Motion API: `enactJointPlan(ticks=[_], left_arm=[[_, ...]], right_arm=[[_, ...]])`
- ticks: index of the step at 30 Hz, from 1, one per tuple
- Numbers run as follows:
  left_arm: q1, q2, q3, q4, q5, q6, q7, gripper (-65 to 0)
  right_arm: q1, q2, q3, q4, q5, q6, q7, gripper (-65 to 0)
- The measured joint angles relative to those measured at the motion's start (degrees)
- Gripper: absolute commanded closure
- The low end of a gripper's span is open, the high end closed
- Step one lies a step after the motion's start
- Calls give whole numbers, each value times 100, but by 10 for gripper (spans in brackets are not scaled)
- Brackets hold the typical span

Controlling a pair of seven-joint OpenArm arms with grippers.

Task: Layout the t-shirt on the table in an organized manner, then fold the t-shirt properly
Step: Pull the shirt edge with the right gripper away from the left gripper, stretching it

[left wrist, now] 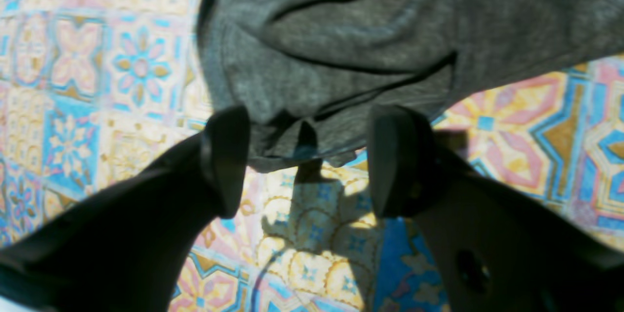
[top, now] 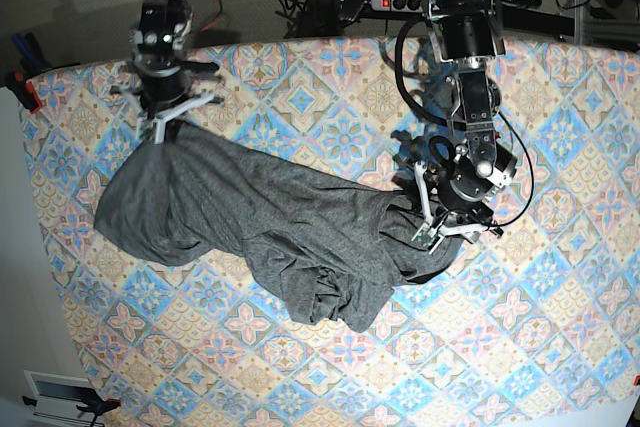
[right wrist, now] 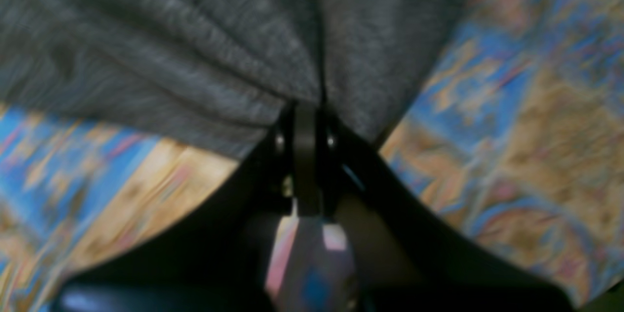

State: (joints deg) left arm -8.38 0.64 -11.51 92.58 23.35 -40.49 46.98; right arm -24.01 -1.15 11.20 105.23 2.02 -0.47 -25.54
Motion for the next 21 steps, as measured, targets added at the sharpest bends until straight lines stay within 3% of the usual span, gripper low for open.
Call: enactJointPlan(ticks=[4,10,12,14,18,21], left_arm=[[-9,-4,-4,0,2,20,11,-355],[107,-2,0,4,4,15,-4,-355],[107,-4,0,7,4,17,-4,-354],[107,-4,-2,7,7,15,-2,-354],[107,-2,0,9,4,13,-7,-354],[107,-2,0,9,4,15,-4,-354]], right_arm=[[-332,-173,33,151,-13,-39,485,0],[-758,-605,63,83,0,-57,511,0],[-787,-715,153,83,15,-302,612,0],[-774,-719,188,85,20,-588,656,0],[-772,-686,55,-48,37,-732,588,-8],[-774,-664,-122,-114,59,-682,136,-64]])
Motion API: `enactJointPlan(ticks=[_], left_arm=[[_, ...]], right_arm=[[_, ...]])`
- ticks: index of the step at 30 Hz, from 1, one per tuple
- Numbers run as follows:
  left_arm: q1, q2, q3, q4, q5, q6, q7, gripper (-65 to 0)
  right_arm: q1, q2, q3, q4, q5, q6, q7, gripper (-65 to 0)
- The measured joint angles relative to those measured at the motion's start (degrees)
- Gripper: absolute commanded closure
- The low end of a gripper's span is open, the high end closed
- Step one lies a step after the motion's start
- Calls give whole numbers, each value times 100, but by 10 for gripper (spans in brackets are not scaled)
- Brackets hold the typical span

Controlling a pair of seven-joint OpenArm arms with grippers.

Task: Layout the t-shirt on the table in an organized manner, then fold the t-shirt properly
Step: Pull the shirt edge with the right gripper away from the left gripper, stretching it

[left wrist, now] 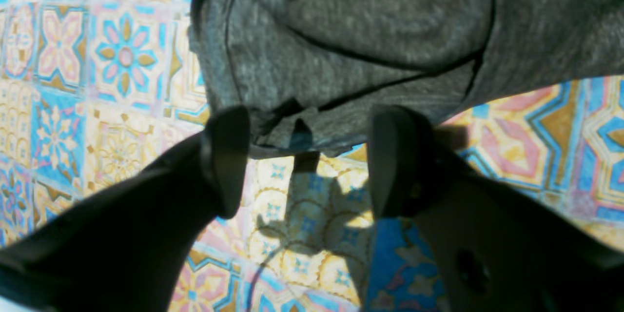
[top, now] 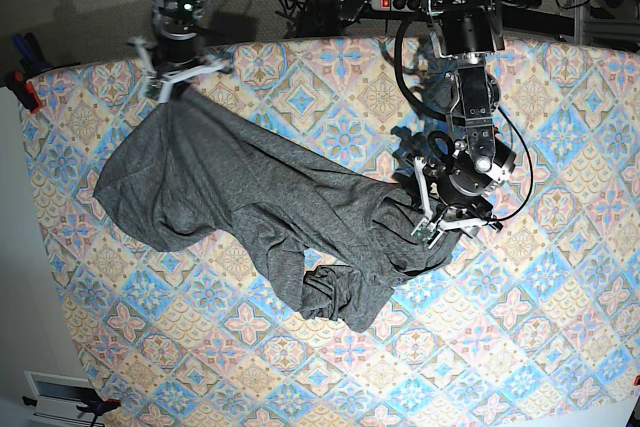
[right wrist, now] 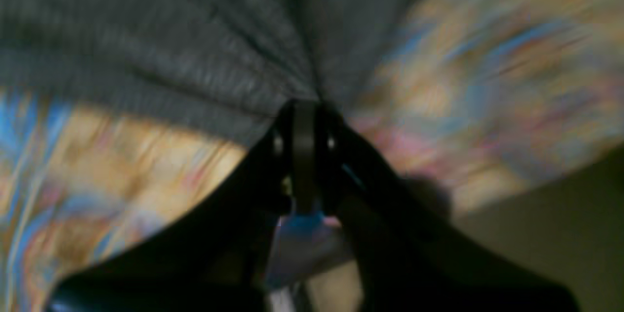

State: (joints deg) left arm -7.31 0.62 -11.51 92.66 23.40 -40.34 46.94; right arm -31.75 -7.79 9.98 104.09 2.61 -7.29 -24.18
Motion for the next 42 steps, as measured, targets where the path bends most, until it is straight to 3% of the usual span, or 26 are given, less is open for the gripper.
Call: enactJointPlan(ticks=[4,8,11,17,19,20,22,25,29,36,42], left_arm=[[-2,-2,0,2,4,2,2,-354],[0,0,0,0,2,0,2,-354],[-11,0,0,0,2,0,0,-354],[-2,-33,-4,2,7,4,11,-354],[2,-24,0,2,4,0,24,-354],[-2,-13,11,2,0,-4,24,-354],[-4,-15,22,11,-17,-2,20,-354],[50,-48,-13,13,35,11,50,-354],[96,15,2,13,17,-2,44,-354],[160,-15,9,13,20,2,28,-354],[160,-15,11,166,20,2,26,-354]], right_arm=[[-15,-28,-7,350,-9,-22,-483,-181],[-2,2,-7,756,-22,-26,-439,-257],[17,17,122,820,-20,26,-466,-268],[632,507,629,769,-83,-79,-531,-270],[1110,505,787,769,-33,61,-527,-271],[1384,527,868,743,-17,289,-601,-271],[1845,863,984,636,90,892,-796,-272],[2393,1082,1364,337,-28,1067,-1255,-272],[2677,1058,1707,-205,-55,1187,-1464,-276],[2686,1034,1725,-1045,-44,1902,-1434,-365],[2712,1005,1838,-1626,-33,1971,-1110,-376]])
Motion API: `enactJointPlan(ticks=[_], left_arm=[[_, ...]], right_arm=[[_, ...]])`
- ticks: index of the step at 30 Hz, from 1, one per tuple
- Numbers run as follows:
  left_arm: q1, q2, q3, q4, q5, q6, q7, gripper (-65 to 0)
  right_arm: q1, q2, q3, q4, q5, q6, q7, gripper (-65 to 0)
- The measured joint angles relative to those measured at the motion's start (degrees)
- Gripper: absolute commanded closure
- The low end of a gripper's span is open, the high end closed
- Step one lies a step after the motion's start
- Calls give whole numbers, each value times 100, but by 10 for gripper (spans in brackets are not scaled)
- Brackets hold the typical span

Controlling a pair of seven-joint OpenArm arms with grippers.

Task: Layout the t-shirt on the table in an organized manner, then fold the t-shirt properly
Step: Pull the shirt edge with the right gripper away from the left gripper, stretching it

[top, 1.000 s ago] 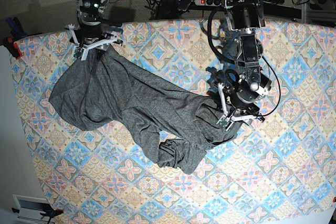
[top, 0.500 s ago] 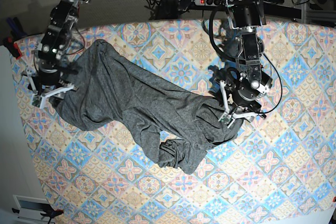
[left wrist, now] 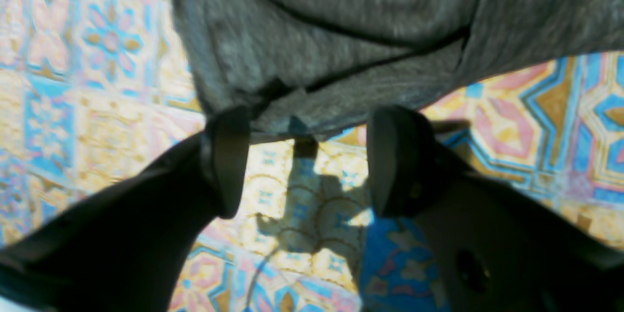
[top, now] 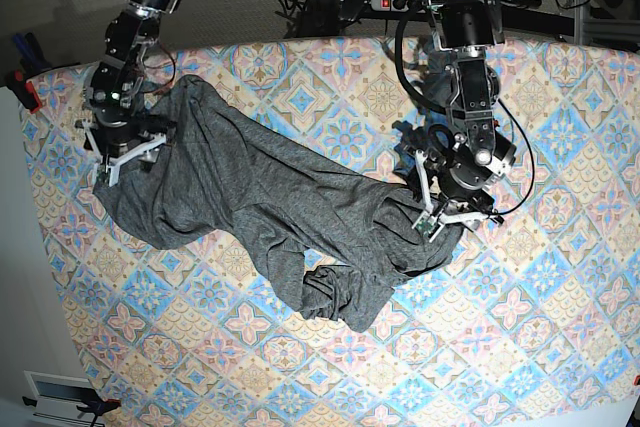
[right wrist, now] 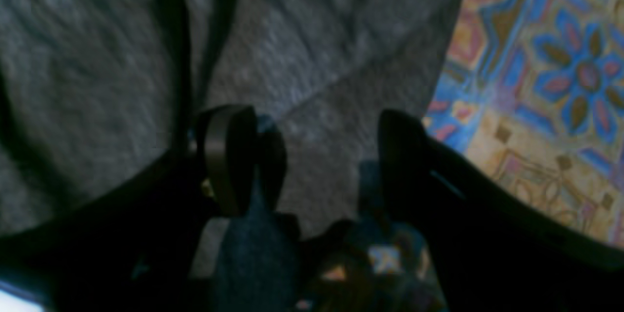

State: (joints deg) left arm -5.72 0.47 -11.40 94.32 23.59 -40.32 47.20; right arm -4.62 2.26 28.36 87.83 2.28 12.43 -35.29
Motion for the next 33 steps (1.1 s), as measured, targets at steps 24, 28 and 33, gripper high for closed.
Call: enactJointPlan(ticks=[24,28,33], left_arm=[[166,17,-22,2,365,-2,-4,-331],[205,13,-33,2,367,-2,2,-297],[208,13,-50,2,367,-2,0,-243]], right_arm=[[846,704,170,-1777,-9,-48,957,-2],[868,754,968,-1786,24,52,769,-15],[796,789,2227,-1738,-61,-57,680,0]])
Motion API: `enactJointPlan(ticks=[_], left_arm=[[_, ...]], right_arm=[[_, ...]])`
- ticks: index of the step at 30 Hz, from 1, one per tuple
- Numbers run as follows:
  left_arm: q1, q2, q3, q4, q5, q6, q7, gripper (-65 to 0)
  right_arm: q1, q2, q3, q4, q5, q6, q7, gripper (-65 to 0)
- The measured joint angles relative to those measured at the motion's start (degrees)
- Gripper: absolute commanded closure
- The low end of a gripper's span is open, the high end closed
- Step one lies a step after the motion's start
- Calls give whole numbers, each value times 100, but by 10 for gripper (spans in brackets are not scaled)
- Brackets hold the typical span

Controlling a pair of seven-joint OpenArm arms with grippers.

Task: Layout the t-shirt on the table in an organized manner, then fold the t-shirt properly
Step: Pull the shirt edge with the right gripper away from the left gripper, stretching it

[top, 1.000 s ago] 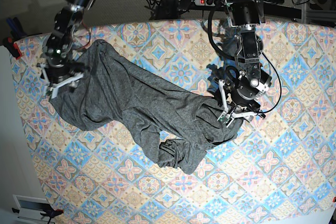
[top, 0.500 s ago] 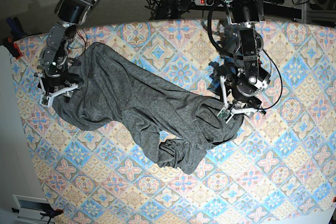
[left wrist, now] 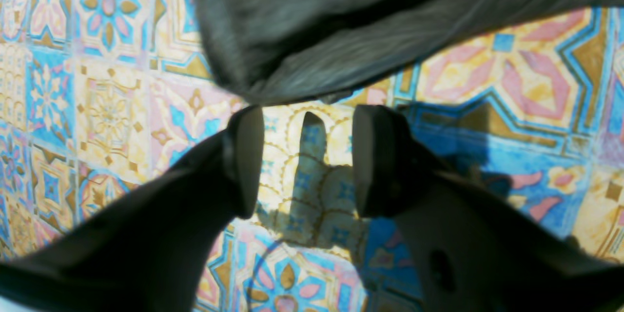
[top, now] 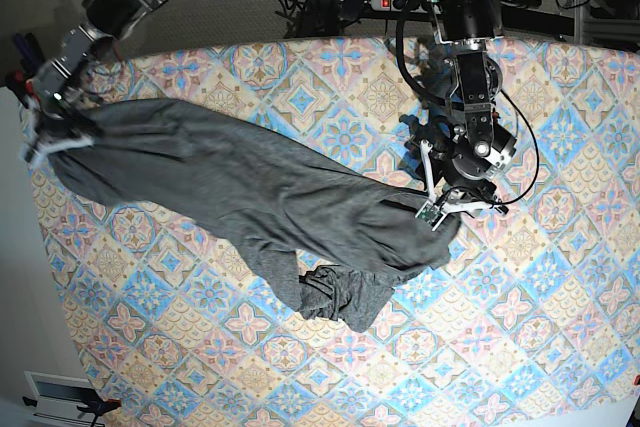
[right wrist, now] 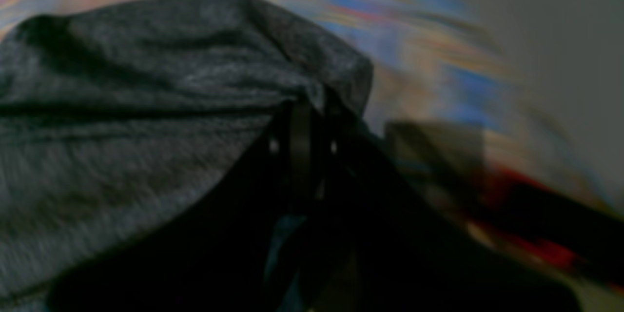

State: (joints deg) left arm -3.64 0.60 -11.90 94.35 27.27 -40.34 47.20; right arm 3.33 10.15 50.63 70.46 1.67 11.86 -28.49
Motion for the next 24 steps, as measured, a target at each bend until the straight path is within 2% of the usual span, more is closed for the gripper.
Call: enactJointPlan(ticks=[10,15,21,24], left_arm=[[-2,-15,2,0,-2,0,-4,-161],[-210,-15,105,155,9,-15,46,-143],[-507,-26,981,431,63,-28,-15,-143],[-557,188,1224,245,435,-22,-48,-144]], right_arm=[[17,-33,39,1075,7,13,33,0],[9,-35,48,1145,7,15,4,0],[-2,-46,48,1145,7,15,-7,0],[-129,-35,-114,1147,7,9,24,0]])
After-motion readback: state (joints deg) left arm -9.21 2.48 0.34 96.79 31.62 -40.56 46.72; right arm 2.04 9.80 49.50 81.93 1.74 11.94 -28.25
